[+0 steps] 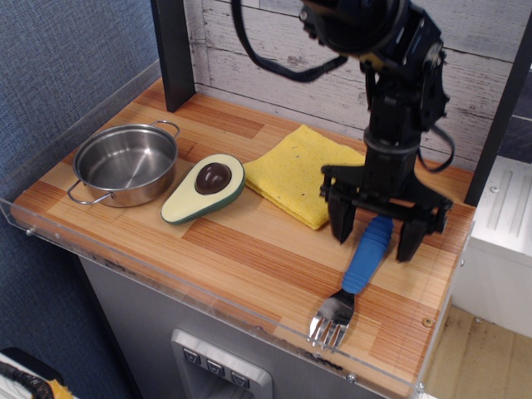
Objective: Put the fork on the lower right part of the table
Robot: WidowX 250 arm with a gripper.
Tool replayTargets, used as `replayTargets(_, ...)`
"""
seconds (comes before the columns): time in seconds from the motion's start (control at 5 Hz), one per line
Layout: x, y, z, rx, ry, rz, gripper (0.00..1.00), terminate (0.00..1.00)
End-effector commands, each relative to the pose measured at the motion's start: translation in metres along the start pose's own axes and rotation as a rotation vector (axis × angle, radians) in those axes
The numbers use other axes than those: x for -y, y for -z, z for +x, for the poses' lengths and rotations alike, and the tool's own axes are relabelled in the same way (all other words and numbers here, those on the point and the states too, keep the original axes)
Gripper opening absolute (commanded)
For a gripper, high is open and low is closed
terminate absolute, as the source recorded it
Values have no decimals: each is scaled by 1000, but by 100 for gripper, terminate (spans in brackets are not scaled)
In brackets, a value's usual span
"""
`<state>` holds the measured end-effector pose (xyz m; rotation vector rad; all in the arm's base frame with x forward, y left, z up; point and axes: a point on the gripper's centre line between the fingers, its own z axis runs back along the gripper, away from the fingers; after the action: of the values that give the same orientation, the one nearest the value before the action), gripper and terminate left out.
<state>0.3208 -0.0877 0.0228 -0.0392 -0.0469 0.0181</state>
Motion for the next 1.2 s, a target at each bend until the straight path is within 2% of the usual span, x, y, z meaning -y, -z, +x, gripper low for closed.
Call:
replayTargets(0.0, 3, -111, -6, 221, 57, 31, 100, 0)
replayTargets(0.2, -10, -126, -9, 217, 47, 2, 100, 0)
replayTargets(0.4, -25, -130, -11, 168, 18, -1, 100, 0)
replayTargets(0.6, -39, -129, -12, 152, -18, 2, 100, 0)
replayTargets(1.0, -46, -125, -9, 133, -28, 7, 100, 0)
